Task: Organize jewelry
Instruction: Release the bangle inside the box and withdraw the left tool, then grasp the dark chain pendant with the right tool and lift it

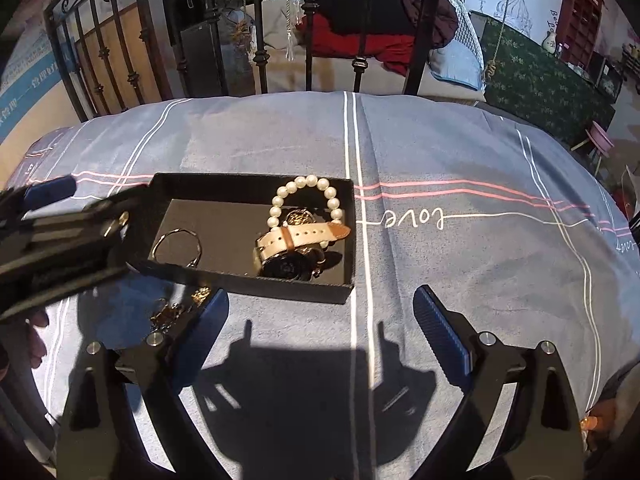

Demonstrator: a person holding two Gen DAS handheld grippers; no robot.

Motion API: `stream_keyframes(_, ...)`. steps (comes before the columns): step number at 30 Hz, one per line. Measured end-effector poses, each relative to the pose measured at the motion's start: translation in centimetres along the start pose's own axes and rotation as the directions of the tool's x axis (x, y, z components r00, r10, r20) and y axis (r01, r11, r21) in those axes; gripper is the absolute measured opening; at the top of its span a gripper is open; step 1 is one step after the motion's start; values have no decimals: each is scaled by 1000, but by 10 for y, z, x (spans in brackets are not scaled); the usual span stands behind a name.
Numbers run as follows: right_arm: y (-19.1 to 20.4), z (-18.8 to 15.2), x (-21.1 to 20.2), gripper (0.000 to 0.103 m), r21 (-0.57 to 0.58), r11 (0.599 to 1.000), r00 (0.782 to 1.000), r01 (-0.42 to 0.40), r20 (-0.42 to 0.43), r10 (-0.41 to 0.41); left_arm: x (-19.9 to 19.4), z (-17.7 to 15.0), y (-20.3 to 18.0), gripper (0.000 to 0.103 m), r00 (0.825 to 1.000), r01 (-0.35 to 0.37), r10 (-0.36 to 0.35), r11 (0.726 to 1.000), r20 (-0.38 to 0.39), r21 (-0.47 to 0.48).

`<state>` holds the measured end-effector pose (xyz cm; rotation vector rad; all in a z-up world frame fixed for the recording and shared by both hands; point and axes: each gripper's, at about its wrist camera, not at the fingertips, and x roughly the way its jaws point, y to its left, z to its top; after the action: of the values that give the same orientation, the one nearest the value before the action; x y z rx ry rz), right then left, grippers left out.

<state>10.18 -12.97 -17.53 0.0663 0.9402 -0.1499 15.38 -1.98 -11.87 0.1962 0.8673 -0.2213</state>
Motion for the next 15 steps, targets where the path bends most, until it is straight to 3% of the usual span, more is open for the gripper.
stream_keyframes(3,12,-12,2,92,-11,999,999,-41,-11,41,-3,-33,22,97,998,-50,50,999,-30,12)
stream_keyframes(7,47,-30,14,92,-76,991,993,-110,-44,106,-1,-66,58,97,991,-96,91,995,-101,-40)
stream_keyframes(12,93,-34,29,90,-131,981,989,-140,-67,132,5,-83,86,97,981,-138,123,986,-152,-93)
stream_keyframes(13,99,-35,33,87,-132,981,988,-142,-76,133,6,-84,89,97,979,-149,134,985,-154,-87)
stream_keyframes(15,104,-40,42,56,-119,980,982,-158,-118,144,8,-83,94,97,980,-134,119,987,-156,-89)
